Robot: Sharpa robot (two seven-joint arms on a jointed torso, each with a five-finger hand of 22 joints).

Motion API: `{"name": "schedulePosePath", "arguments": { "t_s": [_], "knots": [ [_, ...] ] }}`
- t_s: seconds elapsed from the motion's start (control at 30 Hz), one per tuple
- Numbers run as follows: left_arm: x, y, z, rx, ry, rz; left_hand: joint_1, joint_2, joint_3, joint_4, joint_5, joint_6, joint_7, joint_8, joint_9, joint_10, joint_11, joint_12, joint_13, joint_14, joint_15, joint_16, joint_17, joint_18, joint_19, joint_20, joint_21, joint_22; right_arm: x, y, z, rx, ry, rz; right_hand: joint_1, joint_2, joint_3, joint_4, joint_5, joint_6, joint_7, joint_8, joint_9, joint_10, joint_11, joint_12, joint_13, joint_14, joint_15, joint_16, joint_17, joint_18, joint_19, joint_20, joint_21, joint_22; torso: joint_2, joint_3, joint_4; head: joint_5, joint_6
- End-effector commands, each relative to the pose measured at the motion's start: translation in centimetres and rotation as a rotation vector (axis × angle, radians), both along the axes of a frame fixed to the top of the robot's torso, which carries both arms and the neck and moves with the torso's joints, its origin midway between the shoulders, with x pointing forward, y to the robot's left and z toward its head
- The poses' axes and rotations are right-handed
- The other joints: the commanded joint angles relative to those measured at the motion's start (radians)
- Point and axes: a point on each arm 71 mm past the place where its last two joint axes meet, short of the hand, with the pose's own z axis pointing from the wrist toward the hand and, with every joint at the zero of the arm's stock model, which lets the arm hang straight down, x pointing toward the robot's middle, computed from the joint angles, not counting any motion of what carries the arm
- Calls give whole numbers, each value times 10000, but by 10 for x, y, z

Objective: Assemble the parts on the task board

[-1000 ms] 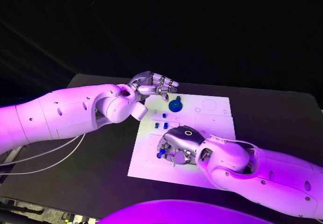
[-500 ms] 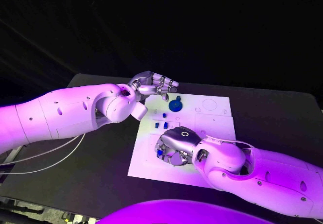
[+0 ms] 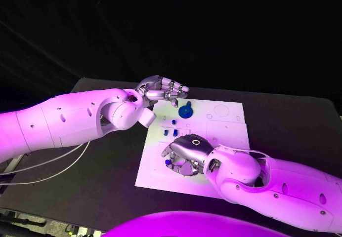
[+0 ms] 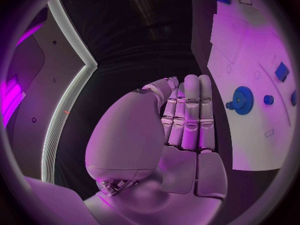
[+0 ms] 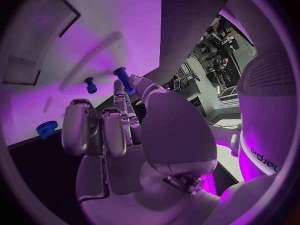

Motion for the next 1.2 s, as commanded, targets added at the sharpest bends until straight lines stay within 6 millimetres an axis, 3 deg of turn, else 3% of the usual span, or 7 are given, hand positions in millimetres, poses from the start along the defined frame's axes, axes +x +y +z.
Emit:
{"name": "schedulePosePath", "arguments": {
  "t_s": [0.03,0.33,0.53,0.6,0.67,0.8,1.2],
  "knots": [
    [-1,-2,1,-98,30,-213,-3,94,-59,5,-8,-97,-2,38,-10,-68,-9,54,16,-90,6,-28,-17,56,-56,35,-42,-9,-2,-1,4,436,-256,-176,-106,-11,24,33,20,-376,-74,-55,-108,60,-79,-20,40,491,-23,-8,-19,-126,20,36,10,1265,3,5,-1,-6,2],
    [-1,0,1,-83,39,-187,-8,97,-67,5,-9,-100,-2,42,-11,-76,-8,65,18,-92,9,-33,-21,56,-56,37,-49,-14,-6,-31,20,1229,-277,-767,-137,-25,-23,5,33,-173,-145,174,-101,455,-202,215,250,477,-132,-56,-106,-159,98,-65,145,1355,-22,-17,-12,-150,83],
    [-1,3,1,-67,23,-118,-8,97,-67,5,-9,-100,-2,42,-11,-76,-8,65,18,-92,9,-33,-21,56,-56,37,-49,-14,12,-90,33,1931,1214,-2792,-472,-87,-547,123,-240,1017,-223,833,160,1607,-333,1432,1112,486,-238,-63,-126,-165,113,-137,159,1392,-44,-24,-39,-584,248],
    [-1,4,1,-55,13,-69,-8,97,-67,5,-9,-100,-2,42,-11,-76,-8,65,18,-92,9,-33,-21,56,-56,37,-49,-14,17,-116,35,2017,1798,-3664,-937,-143,-1087,361,-210,1249,-362,1027,280,1866,-453,2348,1869,527,-318,25,16,-203,196,-214,333,1485,-78,-50,-60,-776,290],
    [-1,6,1,-46,6,-31,-8,97,-67,5,-9,-100,-2,42,-11,-76,-8,65,18,-92,9,-33,-21,56,-56,37,-49,-14,18,-137,37,1977,2169,-4356,-1240,96,-1884,627,-25,1309,-617,1316,618,1635,-553,6464,5975,608,-351,252,364,-233,320,-429,584,1633,-104,-61,-82,-964,318],
    [-1,8,0,-25,3,28,-8,97,-67,5,-9,-100,-2,42,-11,-76,-8,65,18,-92,9,-33,-21,56,-56,37,-49,-14,15,-171,37,1607,2471,-5410,-1532,358,-2819,1084,42,1272,-602,1753,1225,1659,-673,10523,10117,745,-487,715,1165,-328,475,-405,901,1815,-159,-81,-122,-1259,312],
    [-2,10,-1,13,32,65,-8,97,-67,5,-9,-100,-2,42,-11,-76,-8,65,18,-92,9,-33,-21,56,-56,37,-49,-14,1,-213,24,-9,1627,-6807,-1565,505,-4057,1784,447,942,-620,2083,1969,1788,-622,11750,11507,853,-460,1078,1851,-398,633,-380,1219,2001,-251,-105,-210,-1771,223]
  ]
}}
